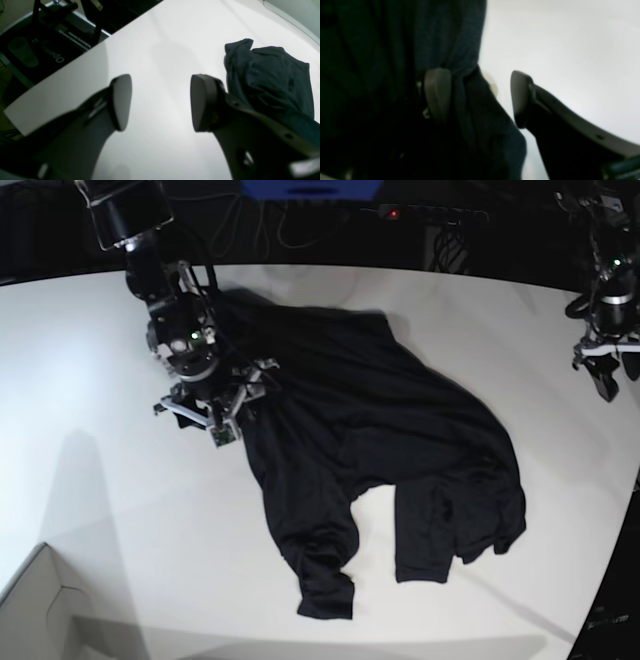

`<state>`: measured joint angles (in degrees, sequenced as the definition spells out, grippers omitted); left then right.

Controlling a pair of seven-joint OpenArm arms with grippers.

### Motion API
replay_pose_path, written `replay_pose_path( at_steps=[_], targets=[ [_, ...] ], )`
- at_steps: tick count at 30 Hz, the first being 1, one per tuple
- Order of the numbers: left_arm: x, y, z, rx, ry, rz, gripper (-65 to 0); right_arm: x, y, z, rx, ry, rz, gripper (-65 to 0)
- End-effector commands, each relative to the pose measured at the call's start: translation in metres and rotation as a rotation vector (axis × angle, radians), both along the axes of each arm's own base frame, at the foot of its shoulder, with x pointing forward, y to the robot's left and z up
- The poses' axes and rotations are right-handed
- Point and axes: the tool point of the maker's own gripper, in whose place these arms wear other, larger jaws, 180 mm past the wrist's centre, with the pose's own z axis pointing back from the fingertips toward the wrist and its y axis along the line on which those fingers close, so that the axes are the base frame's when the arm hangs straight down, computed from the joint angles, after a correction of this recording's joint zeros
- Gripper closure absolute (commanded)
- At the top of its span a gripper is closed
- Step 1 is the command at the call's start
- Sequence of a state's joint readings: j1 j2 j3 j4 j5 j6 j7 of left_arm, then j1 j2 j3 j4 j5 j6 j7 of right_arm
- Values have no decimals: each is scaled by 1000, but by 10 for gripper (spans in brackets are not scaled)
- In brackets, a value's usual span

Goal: Layout the t-shirt on the table in an organized manner, then fold the t-shirt properly
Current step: 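Release the shirt and reposition both grippers along its edges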

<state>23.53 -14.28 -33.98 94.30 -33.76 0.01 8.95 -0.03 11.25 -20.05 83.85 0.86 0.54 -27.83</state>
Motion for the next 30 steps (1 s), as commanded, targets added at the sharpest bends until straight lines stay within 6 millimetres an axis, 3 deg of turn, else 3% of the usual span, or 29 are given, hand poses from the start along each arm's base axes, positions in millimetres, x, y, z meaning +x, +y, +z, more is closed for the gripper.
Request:
replay_pose_path(
  at_steps=[1,4,8,10,11,13,16,19,23,27,30],
  targets=[
    [2,3,14,33,-35,-7,-361,9,-1,9,5,-39,-2,-373],
    [1,4,14,34,-36,-5,-361,5,-12,-15,-22,25,-20,-306],
    [2,4,14,34,-37,-5,-361,6,-35,-49,-76,118,-56,-82],
    [2,4,14,34,-37,-5,-361,8,-51,-52,-81,130,-101,0],
    [2,4,15,34,-39,-5,-361,9,-62,-51,-78,129,-135,0],
    [4,3,16,33,-43,-7,-361,17,-83,-40,-61,98,-205,0],
    [4,3,16,33,-44,-7,-361,28,-112,-2,-31,-9,-300,0],
    [9,3,19,33,-58,-8,-361,35,-130,43,-8,-135,-356,0],
    [20,1,28,32,-94,-11,-361,38,-147,85,17,-249,-423,0],
    [36,-13,31,19,-114,-52,-362,31,-174,94,36,-276,-523,0],
    [54,-25,38,14,-145,-86,-362,22,-175,85,31,-251,-532,0]
  ],
)
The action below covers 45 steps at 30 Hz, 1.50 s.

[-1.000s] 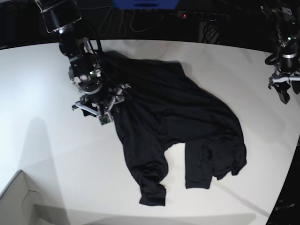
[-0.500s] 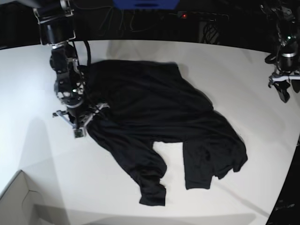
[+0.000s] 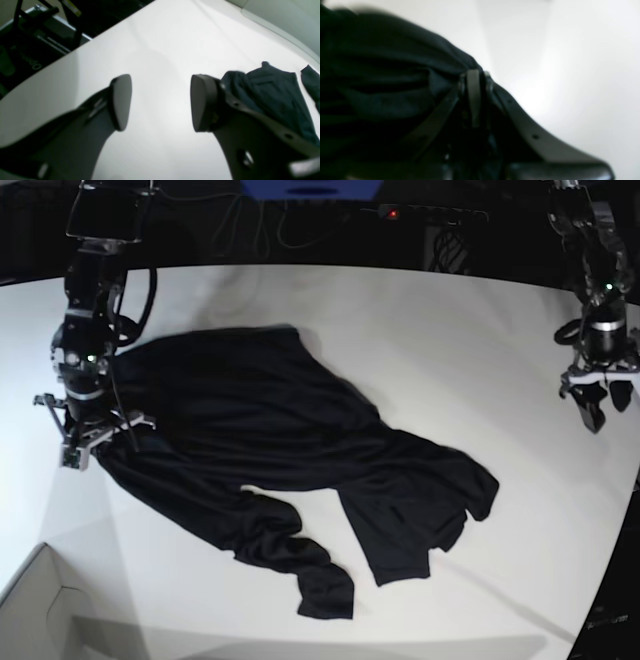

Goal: Layout the t-shirt on the table in an organized manner, then fold the t-shirt properly
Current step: 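Release the shirt and reposition both grippers along its edges, then grasp the shirt fabric with the left gripper near the sleeve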

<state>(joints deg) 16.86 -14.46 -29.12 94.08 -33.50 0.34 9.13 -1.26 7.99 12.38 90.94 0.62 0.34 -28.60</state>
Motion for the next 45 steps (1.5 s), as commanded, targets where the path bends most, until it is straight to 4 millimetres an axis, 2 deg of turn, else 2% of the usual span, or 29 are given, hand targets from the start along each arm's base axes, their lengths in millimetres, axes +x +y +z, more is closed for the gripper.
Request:
replay_pose_path(
  at_steps=[1,5,9,12,16,21,23,25,27,36,38,45],
  targets=[
    [15,-3,23,33,-74,-26,-362,7,-1,16,-20,-54,12,0],
    [53,-31,46,13,-156,-96,-362,-6,0,4,-19,-22,14,-120],
    [95,-62,50,-21,-183,-173,-362,-20,3,5,-28,-17,21,-244],
    [126,-86,36,-52,-153,-229,-360,-36,6,11,-41,-20,31,-282],
    [156,-107,14,-74,-89,-276,-359,-53,18,15,-30,-26,38,-284],
    [186,-125,-19,-117,4,-290,-358,-78,24,10,-27,7,45,-284],
    [193,-126,-38,-149,55,-272,-358,-86,28,5,-14,24,41,-284],
    [198,-125,-48,-163,87,-261,-358,-92,28,1,-13,40,41,-284],
    [203,-133,-57,-188,112,-260,-358,-99,29,-3,-12,57,41,-284],
    [204,-140,-66,-208,135,-259,-345,-108,27,-9,-13,82,39,-284],
    [204,-140,-66,-208,136,-259,-299,-108,27,-9,-13,80,39,-284],
    [201,-138,-69,-206,143,-257,0,-106,28,-8,-13,76,40,-284]
  ],
)
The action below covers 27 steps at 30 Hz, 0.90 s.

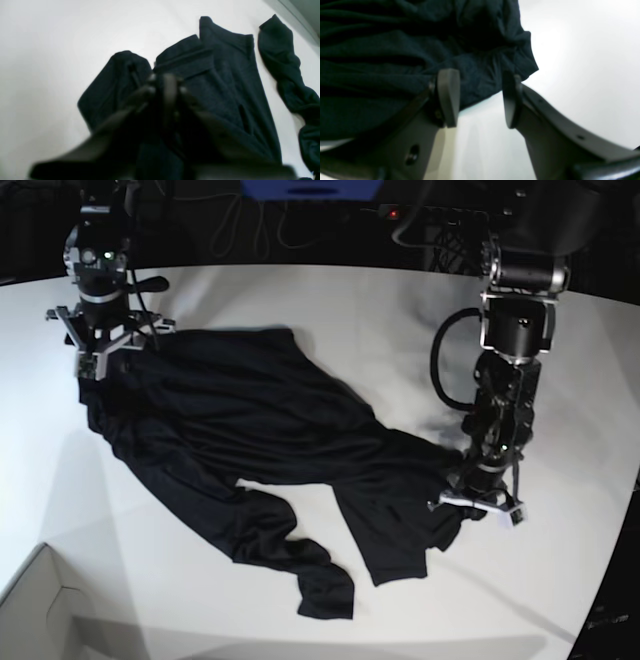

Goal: Layout the t-shirt on the table in an organized manner, then fold the t-shirt properly
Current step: 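Grasp the shirt fabric with the left gripper near the sleeve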

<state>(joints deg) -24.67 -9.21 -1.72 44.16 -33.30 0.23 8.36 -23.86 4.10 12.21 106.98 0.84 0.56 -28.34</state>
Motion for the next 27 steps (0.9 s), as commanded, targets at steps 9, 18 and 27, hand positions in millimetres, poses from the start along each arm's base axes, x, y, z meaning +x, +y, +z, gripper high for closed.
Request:
replay_pose_path(
  at_steps=[9,18,27],
  targets=[
    [12,7,39,9,-116,10,-3,15,-3,16,-20,-65,6,-284],
    [4,3,68,26,-207,-15,-5,16,-3,17,-22,-67,8,-284],
    [2,8,38,16,-125,5,-266,20,-3,19,-22,-77,8,-284]
  ],
)
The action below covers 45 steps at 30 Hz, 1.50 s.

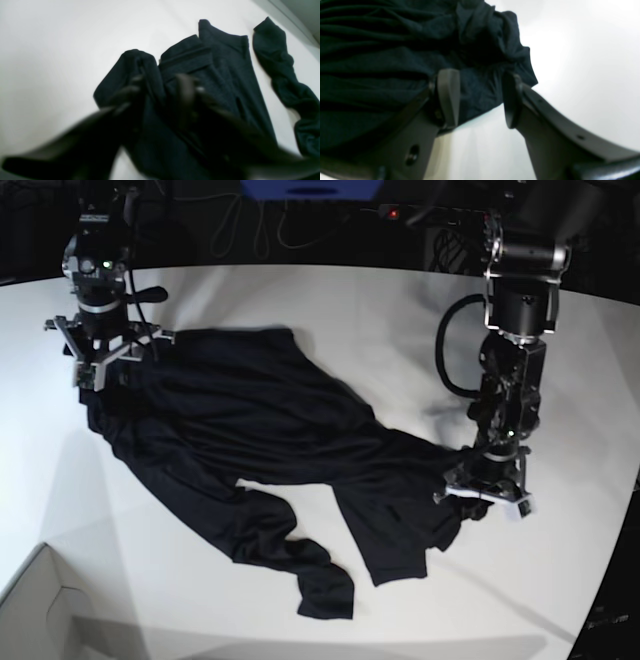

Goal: Layout the t-shirt on the table in an organized manner, then fold the t-shirt properly
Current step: 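Grasp the shirt fabric with the left gripper near the sleeve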

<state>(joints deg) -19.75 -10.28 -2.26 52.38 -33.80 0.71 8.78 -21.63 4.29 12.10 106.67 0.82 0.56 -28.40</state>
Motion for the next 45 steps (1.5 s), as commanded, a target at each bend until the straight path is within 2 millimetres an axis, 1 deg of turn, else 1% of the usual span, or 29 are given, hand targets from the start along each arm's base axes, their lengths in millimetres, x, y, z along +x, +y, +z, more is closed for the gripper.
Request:
replay_pose_path(
  at_steps=[1,2,4,22,23,24,28,29,30,33,35,36,39,41,45],
  targets=[
    [16,3,25,5,-77,9,-300,6,-2,12,-20,-45,7,-284],
    [16,3,25,5,-77,9,-325,6,-2,12,-20,-45,7,-284],
    [16,2,26,3,-77,8,-348,6,-2,12,-20,-45,7,-284],
    [17,-1,25,9,-77,-2,-346,5,-2,10,-18,-40,6,-284],
    [16,-1,25,8,-76,-3,-337,4,-2,10,-18,-39,6,-284],
    [16,-1,24,7,-74,-3,-314,4,-2,9,-18,-37,6,-284],
    [14,0,23,3,-73,0,-159,3,-2,9,-18,-36,6,-284],
    [14,0,23,3,-73,0,-127,3,-2,9,-18,-36,6,-284],
    [14,0,22,3,-71,0,-111,3,-2,9,-18,-34,6,-284],
    [14,0,22,3,-71,0,-110,3,-2,9,-18,-34,6,-284],
    [11,-1,19,2,-64,-2,-98,3,-3,9,-19,-34,4,-284],
    [9,-1,17,2,-60,-2,-80,3,-3,9,-19,-34,4,-284],
    [8,-1,15,2,-57,-2,0,2,-3,8,-19,-33,4,-284],
    [8,0,14,4,-55,-1,-9,2,-3,8,-19,-33,4,-284],
    [8,5,15,9,-55,9,-3,2,-3,8,-19,-33,4,-284]
  ],
)
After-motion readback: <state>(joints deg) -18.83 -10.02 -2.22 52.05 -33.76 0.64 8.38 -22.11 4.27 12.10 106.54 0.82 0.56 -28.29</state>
